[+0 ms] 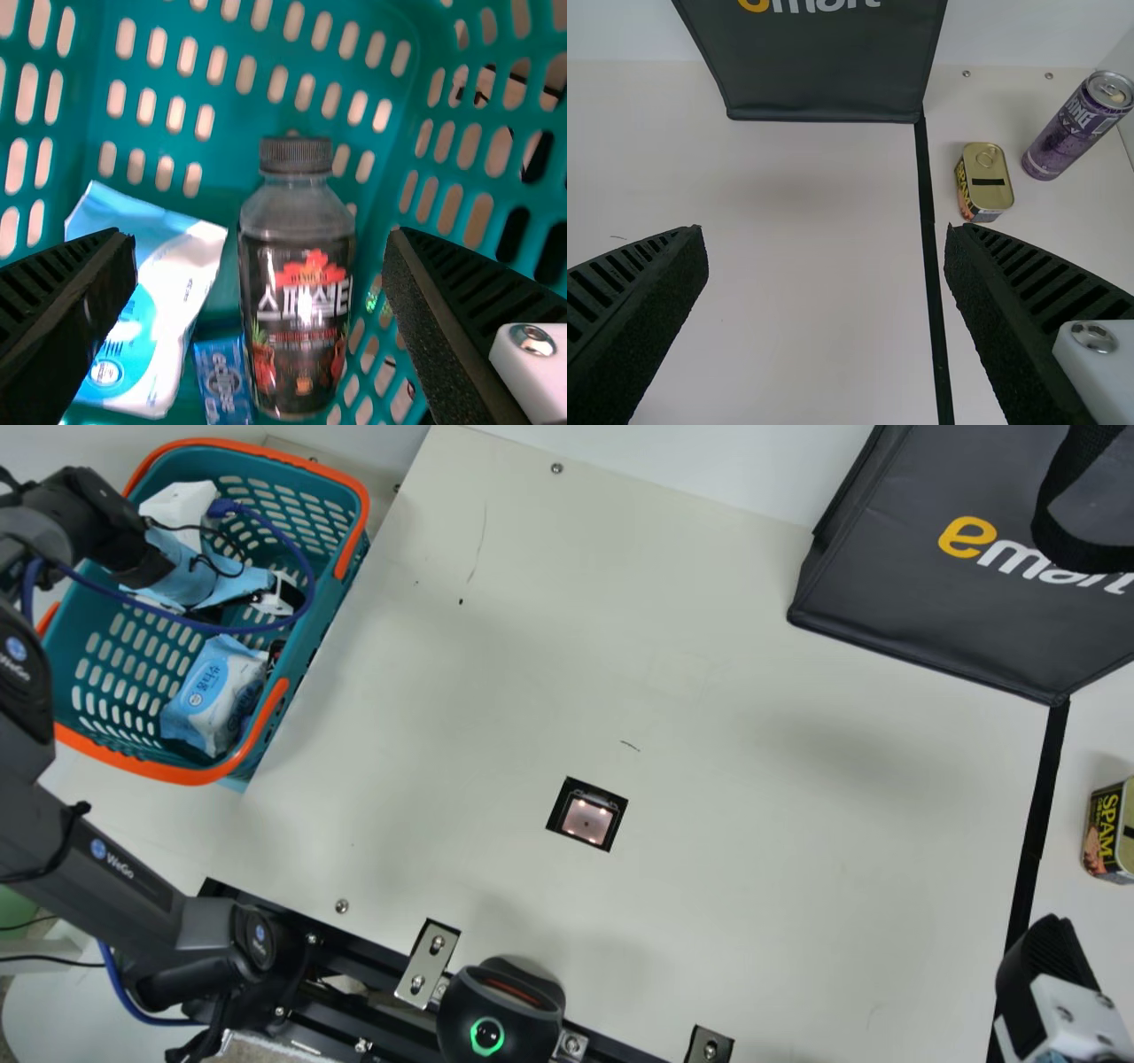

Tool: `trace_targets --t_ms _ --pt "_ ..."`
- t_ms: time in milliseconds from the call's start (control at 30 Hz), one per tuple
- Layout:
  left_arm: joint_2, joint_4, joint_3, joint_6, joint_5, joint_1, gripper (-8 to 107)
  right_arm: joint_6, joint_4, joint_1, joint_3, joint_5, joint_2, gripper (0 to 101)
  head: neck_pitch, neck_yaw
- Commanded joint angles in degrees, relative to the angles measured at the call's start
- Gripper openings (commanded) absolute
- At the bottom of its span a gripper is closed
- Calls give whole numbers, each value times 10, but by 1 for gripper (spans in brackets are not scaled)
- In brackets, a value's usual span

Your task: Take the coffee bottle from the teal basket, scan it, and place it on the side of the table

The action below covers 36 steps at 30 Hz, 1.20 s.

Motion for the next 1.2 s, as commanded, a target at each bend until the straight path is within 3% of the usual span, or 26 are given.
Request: trace_targets --t_ms 0,567,1167 --pt "11 1 -4 -2 -9 -3 90 0 0 0 0 0 0 95 -17 2" --pt "86 -5 -16 3 -91 -31 90 0 0 0 0 0 0 95 -17 2" --pt "138 24 -34 -4 -117 -42 90 0 0 0 0 0 0 95 -17 2"
